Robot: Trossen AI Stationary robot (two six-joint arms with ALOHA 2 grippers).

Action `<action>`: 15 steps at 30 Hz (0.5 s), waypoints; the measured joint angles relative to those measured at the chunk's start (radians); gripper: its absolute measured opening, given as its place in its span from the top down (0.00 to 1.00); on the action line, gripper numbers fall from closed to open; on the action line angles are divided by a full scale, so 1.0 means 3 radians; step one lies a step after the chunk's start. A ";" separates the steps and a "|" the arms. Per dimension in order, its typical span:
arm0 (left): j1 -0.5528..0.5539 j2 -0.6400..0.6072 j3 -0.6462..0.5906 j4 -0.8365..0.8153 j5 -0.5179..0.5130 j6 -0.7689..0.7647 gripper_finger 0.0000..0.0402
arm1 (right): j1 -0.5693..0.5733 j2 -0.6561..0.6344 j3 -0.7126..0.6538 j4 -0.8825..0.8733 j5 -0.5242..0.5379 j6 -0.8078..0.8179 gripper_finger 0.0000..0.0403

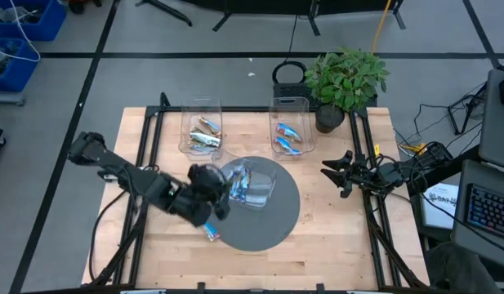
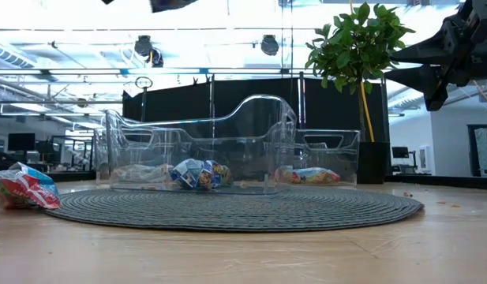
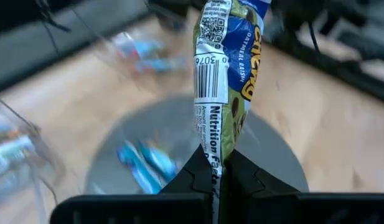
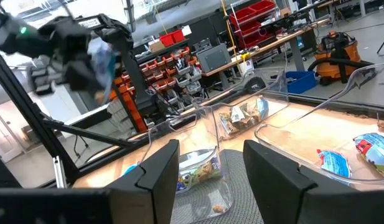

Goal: Pick and place Granola Bars by type
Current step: Put the blue granola bar into the bottom transparent bin

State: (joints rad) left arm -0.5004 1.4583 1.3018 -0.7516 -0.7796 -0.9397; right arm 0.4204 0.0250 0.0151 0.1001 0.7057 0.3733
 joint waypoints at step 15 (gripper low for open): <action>0.1158 0.0422 0.1096 -0.0300 -0.0068 0.0519 0.96 | -0.0001 -0.0001 0.0000 0.0000 0.0001 0.0000 0.58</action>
State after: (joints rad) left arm -0.1528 1.5848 1.6306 -0.8417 -0.7999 -0.7839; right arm 0.4202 0.0246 0.0151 0.1001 0.7059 0.3733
